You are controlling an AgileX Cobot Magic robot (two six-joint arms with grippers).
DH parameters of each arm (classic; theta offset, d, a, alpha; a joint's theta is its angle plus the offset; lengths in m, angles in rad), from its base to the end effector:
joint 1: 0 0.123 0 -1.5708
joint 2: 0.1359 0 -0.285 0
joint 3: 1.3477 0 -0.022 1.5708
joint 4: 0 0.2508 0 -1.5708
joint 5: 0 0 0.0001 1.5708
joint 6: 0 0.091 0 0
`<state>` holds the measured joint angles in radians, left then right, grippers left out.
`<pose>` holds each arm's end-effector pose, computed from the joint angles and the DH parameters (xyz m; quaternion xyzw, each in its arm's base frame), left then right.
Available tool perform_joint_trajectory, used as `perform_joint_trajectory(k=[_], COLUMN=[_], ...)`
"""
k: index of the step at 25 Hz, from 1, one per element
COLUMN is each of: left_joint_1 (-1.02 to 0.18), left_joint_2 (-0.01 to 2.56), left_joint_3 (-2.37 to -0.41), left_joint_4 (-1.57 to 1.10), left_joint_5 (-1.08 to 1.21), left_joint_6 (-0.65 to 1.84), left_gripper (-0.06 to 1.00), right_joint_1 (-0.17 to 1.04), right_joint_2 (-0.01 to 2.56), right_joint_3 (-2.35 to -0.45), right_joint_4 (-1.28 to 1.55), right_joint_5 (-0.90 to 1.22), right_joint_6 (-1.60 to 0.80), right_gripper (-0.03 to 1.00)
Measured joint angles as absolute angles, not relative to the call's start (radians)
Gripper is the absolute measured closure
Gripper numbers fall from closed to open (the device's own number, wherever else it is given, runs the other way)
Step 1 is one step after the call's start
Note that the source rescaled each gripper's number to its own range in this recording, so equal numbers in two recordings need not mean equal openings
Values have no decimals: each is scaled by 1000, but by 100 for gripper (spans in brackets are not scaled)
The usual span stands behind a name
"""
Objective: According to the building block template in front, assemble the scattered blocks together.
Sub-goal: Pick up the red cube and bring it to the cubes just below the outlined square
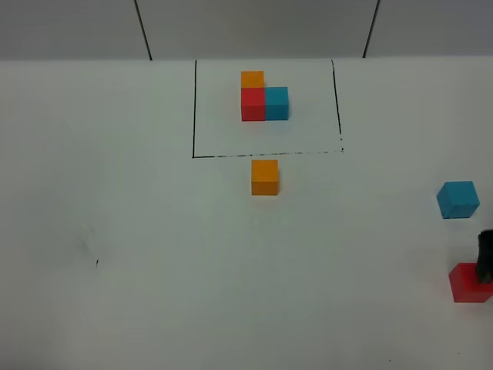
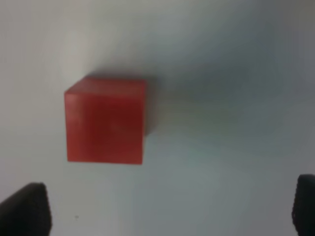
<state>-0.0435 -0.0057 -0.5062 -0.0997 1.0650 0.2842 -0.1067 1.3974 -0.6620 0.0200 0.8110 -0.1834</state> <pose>-0.0072 -0.0076 0.2790 0.1410 0.8384 0.0135 0.5263 0.2115 -0.0213 0.1835 -0.0318 0.9979 -0.0005 0.0563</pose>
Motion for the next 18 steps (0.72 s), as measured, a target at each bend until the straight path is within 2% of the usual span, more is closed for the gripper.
perform_joint_trajectory(k=[4, 18], left_joint_1=[-44, -44], left_joint_2=[-6, -6], left_joint_3=[-506, -506], left_joint_4=[-100, -100], left_joint_5=[1065, 1065], left_joint_6=[284, 284], left_gripper=[68, 68], right_joint_1=[-107, -66], right_joint_2=[1397, 1477], right_joint_3=[-604, -595], right_joint_4=[74, 117], right_joint_5=[753, 631], right_joint_6=[-205, -196], right_gripper=[-3, -2])
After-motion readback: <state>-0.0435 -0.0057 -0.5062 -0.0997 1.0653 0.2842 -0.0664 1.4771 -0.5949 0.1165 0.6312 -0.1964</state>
